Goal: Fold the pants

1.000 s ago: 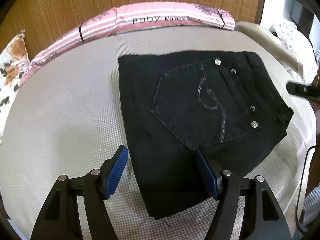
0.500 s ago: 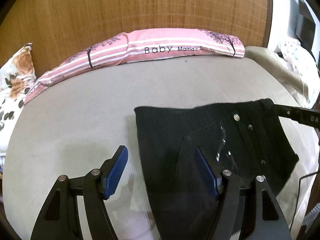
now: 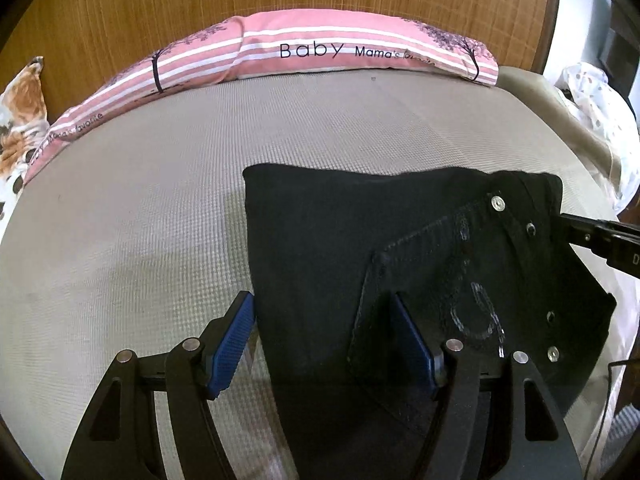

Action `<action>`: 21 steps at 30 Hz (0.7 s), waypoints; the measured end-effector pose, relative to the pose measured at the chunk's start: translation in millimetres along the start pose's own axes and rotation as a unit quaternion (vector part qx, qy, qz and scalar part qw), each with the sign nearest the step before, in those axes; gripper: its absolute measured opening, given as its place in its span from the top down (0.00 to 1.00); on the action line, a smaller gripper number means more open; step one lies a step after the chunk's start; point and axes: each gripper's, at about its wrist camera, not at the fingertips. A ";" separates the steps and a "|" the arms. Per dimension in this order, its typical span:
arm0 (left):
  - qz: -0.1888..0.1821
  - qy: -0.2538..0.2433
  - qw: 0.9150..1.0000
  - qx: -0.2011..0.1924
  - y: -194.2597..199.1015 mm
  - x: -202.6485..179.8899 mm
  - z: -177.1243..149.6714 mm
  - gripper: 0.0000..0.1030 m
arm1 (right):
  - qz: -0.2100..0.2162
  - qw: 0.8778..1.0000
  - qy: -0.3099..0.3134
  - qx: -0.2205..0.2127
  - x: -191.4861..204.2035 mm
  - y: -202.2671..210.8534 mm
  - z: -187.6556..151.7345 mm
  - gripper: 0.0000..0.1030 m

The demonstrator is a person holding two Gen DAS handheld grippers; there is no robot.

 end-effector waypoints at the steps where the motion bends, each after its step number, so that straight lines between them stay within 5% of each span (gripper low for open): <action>1: 0.001 -0.005 1.000 0.000 4.3 -1.7 -3.5 0.32 | -0.001 1.000 0.001 0.003 -0.3 2.5 -2.6 0.82; 4: 0.001 -0.027 1.000 0.000 16.6 -8.4 -16.5 0.32 | -0.001 1.000 0.003 0.009 -1.7 13.3 -15.2 0.78; 8: -0.004 -0.038 0.999 0.002 31.6 -13.7 -33.3 0.32 | 0.000 1.000 -0.007 0.021 -7.5 24.4 -32.4 0.57; 21: -0.009 -0.036 0.999 0.017 48.3 -17.8 -49.9 0.32 | 0.029 0.998 -0.053 0.035 -25.7 25.8 -46.8 0.47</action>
Point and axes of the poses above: each gripper's, at about its wrist camera, not at the fingertips, and y roughly against the way its jaws point, x to its left, z to its top, and after that the axes turned 11 degrees about -x, right-handed
